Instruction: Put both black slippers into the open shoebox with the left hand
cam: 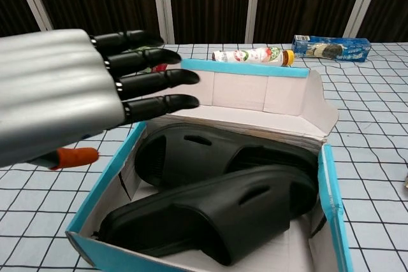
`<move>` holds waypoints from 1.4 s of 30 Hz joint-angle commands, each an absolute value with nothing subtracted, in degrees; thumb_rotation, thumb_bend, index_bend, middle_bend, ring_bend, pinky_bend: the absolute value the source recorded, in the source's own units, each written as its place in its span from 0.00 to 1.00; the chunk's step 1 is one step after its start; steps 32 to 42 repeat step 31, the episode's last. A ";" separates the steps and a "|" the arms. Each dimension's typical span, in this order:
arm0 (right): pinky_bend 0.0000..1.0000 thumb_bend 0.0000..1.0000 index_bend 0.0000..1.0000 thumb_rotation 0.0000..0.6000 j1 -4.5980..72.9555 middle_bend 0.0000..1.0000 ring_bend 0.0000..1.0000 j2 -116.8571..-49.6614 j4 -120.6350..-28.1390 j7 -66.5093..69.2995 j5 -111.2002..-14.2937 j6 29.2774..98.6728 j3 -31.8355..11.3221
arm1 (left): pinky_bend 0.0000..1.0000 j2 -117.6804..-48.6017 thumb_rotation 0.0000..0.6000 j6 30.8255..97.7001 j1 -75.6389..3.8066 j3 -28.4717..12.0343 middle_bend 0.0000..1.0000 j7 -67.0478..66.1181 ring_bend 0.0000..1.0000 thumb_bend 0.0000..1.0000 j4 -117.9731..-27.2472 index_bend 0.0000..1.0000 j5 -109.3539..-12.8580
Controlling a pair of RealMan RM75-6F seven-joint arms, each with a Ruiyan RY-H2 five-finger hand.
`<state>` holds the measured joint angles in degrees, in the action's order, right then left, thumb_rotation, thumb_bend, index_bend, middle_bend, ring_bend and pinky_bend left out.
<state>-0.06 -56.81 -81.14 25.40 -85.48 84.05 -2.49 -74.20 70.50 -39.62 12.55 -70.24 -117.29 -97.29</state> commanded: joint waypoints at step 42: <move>0.00 0.31 0.07 1.00 -1.42 0.02 0.00 -56.95 -79.69 24.92 -90.80 91.39 -1.94 | 0.00 -68.21 1.00 98.86 -9.47 -1.49 0.00 -17.48 0.00 0.31 -105.76 0.01 -76.83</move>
